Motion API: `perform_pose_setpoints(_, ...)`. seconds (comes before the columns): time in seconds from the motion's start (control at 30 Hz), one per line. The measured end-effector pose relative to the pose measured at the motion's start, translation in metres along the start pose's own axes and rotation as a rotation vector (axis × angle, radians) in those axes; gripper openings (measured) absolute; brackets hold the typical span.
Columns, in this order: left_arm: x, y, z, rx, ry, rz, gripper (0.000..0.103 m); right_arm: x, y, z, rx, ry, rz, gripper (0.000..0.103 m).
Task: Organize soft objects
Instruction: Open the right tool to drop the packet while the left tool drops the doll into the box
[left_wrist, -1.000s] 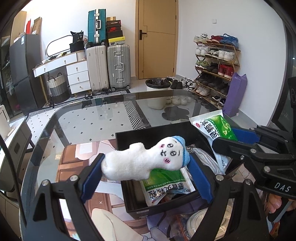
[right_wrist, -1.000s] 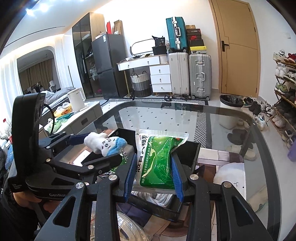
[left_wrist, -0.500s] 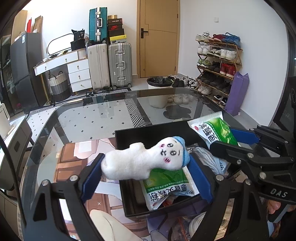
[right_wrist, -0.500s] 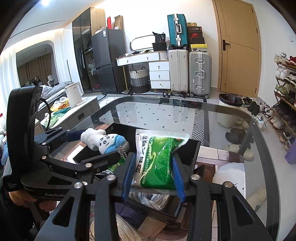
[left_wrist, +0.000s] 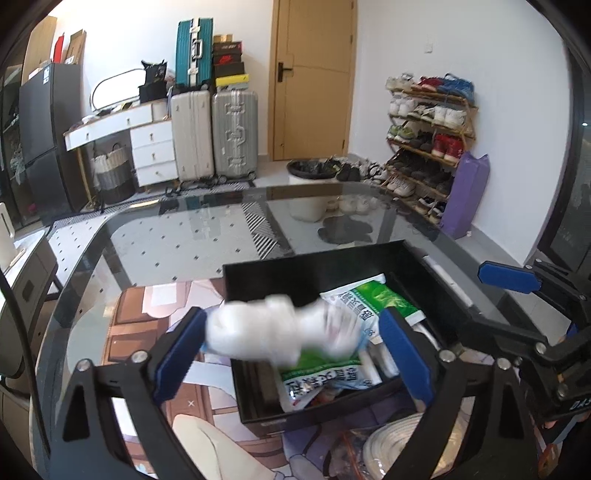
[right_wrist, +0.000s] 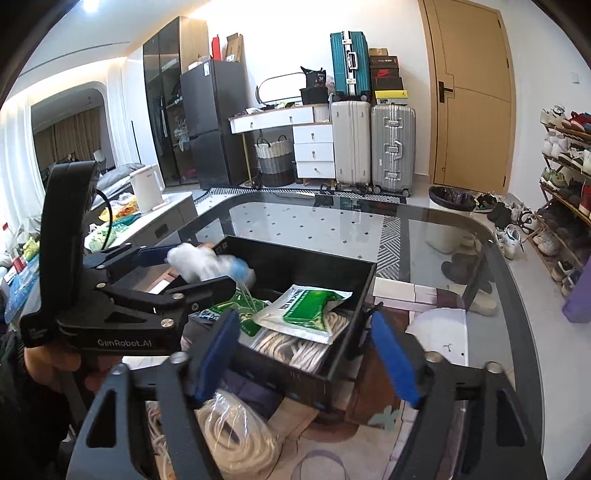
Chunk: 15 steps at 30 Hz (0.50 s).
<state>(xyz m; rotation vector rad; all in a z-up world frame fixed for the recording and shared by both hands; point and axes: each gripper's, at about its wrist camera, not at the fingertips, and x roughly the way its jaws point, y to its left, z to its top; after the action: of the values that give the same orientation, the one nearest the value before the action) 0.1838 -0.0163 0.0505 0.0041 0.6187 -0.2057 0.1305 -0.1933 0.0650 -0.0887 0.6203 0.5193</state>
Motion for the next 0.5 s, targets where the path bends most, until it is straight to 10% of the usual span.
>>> perform_pose_setpoints(0.5,-0.042,-0.005,-0.019,0.009,-0.013,0.001,0.103,-0.036,0.009,-0.03,0.051,0.003,0.034,0.102)
